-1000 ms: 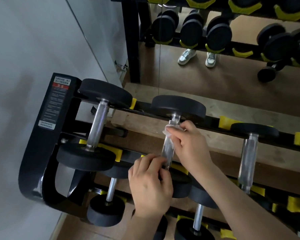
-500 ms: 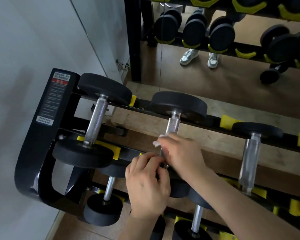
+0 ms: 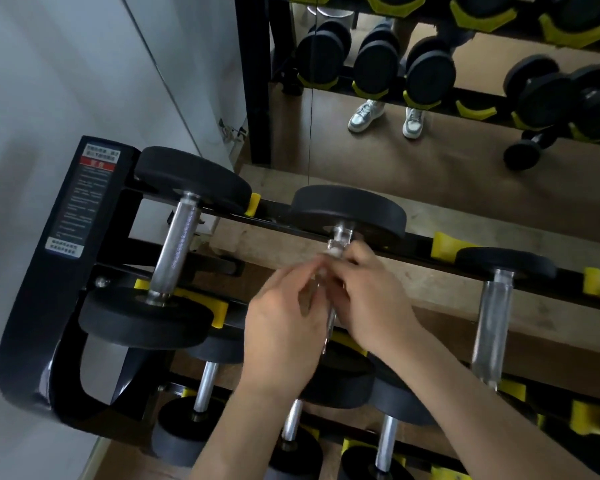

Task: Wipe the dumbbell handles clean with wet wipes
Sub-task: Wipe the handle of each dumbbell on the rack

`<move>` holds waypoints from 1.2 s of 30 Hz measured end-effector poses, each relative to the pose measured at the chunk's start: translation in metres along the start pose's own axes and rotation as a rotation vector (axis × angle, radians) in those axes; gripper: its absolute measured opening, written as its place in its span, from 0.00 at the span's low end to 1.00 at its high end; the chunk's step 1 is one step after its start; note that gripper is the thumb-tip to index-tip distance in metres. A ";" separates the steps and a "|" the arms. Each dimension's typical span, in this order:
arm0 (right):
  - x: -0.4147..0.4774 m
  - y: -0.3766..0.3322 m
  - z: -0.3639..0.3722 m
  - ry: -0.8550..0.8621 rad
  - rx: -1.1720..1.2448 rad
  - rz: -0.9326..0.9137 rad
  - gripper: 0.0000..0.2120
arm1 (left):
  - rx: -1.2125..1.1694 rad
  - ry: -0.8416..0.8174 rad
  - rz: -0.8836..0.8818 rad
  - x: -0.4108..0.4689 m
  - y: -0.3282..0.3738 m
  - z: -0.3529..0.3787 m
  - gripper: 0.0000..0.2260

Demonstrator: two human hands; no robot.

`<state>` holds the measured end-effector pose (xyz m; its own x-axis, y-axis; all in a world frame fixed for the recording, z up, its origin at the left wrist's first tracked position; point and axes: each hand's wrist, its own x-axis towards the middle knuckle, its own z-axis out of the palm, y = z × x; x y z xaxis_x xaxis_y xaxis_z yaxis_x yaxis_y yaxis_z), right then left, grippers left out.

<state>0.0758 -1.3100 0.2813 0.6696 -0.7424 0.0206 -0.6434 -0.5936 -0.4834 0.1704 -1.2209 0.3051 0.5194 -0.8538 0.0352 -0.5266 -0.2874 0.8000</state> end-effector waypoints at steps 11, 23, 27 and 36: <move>-0.008 0.016 0.009 0.367 0.200 0.067 0.11 | -0.055 -0.050 -0.072 0.036 -0.005 0.019 0.07; 0.014 0.023 -0.007 0.297 -0.241 -0.302 0.10 | 0.372 -0.032 0.001 -0.021 -0.006 0.023 0.15; 0.010 0.019 0.001 0.249 -0.256 -0.268 0.14 | 0.458 0.008 -0.040 -0.023 -0.005 0.024 0.15; 0.009 0.021 0.011 0.235 -0.265 -0.212 0.12 | 0.216 0.285 0.004 -0.052 -0.022 0.030 0.13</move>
<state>0.0726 -1.3257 0.2621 0.7139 -0.6279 0.3099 -0.5945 -0.7774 -0.2057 0.1348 -1.1830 0.2673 0.6680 -0.7085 0.2276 -0.6431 -0.3958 0.6556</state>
